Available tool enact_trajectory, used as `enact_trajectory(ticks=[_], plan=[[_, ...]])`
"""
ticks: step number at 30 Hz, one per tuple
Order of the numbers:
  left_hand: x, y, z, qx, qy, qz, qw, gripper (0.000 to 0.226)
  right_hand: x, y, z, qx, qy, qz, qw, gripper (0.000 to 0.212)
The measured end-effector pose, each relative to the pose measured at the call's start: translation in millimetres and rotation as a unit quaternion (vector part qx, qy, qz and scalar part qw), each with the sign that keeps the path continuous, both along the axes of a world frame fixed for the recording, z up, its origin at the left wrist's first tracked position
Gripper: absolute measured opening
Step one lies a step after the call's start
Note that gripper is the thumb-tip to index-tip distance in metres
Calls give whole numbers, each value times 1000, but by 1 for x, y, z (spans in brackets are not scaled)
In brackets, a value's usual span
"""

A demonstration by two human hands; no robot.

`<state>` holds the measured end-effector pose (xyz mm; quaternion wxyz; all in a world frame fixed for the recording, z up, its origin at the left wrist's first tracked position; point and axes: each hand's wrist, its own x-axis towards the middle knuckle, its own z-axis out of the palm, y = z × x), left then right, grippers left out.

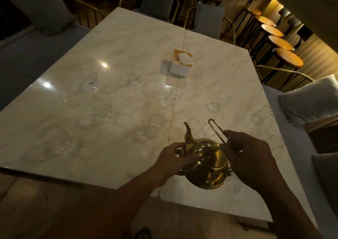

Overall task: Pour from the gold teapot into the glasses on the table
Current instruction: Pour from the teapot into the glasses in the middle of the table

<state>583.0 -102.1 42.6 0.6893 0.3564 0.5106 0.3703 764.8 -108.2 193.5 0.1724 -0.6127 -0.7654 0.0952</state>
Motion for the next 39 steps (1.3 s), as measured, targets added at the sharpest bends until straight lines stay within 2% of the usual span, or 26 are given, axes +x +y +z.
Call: enact_trajectory(ticks=[3, 7, 13, 17, 24, 33, 39], plan=[[-11, 10, 0, -7, -5, 6, 1000, 79, -12, 12, 2, 6, -5, 16, 1000, 35], [-24, 18, -1, -19, -18, 14, 1000, 67, -26, 27, 1, 3, -6, 34, 999, 38], [-40, 27, -4, -38, -10, 11, 999, 77, -46, 45, -3, -4, -3, 42, 999, 39], [-47, 32, -5, -53, -9, 7, 999, 74, -55, 56, -6, -13, -11, 46, 999, 39], [-51, 38, -8, -72, -7, -7, 997, 46, -71, 72, -4, -22, -22, 50, 998, 39], [-55, 45, -13, -77, -9, -21, 997, 76, -84, 87, -4, -27, -28, 48, 998, 39], [-61, 50, -15, -76, -22, -31, 996, 72, -91, 96, -4, -30, -35, 44, 998, 38]])
